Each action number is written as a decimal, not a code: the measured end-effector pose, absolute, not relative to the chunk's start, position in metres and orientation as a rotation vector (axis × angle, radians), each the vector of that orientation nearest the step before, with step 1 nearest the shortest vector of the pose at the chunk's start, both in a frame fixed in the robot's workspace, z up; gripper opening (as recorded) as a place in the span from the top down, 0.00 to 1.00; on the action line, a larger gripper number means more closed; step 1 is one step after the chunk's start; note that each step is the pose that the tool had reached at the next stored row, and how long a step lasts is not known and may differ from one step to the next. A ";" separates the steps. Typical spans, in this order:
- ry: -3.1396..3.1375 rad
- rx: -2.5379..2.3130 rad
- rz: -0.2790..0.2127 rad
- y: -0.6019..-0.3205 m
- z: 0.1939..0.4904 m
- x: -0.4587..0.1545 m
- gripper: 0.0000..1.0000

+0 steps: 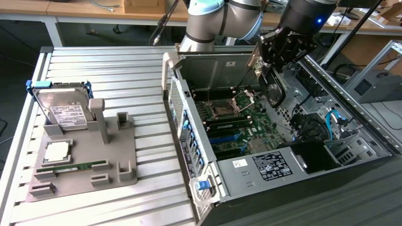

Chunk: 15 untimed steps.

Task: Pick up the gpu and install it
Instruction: 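Pick up the gpu and move the gpu toward the slot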

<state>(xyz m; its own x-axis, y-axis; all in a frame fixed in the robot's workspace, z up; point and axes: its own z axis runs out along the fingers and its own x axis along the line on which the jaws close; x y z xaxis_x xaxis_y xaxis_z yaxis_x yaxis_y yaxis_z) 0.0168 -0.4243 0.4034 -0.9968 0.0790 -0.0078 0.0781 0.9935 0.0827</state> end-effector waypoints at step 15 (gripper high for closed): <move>3.125 0.123 0.129 -0.424 0.401 0.024 0.73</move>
<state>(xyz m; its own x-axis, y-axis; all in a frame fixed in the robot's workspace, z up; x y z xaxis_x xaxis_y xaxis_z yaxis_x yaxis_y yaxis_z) 0.0240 -0.4243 0.4008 -0.9968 0.0791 -0.0078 0.0782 0.9935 0.0828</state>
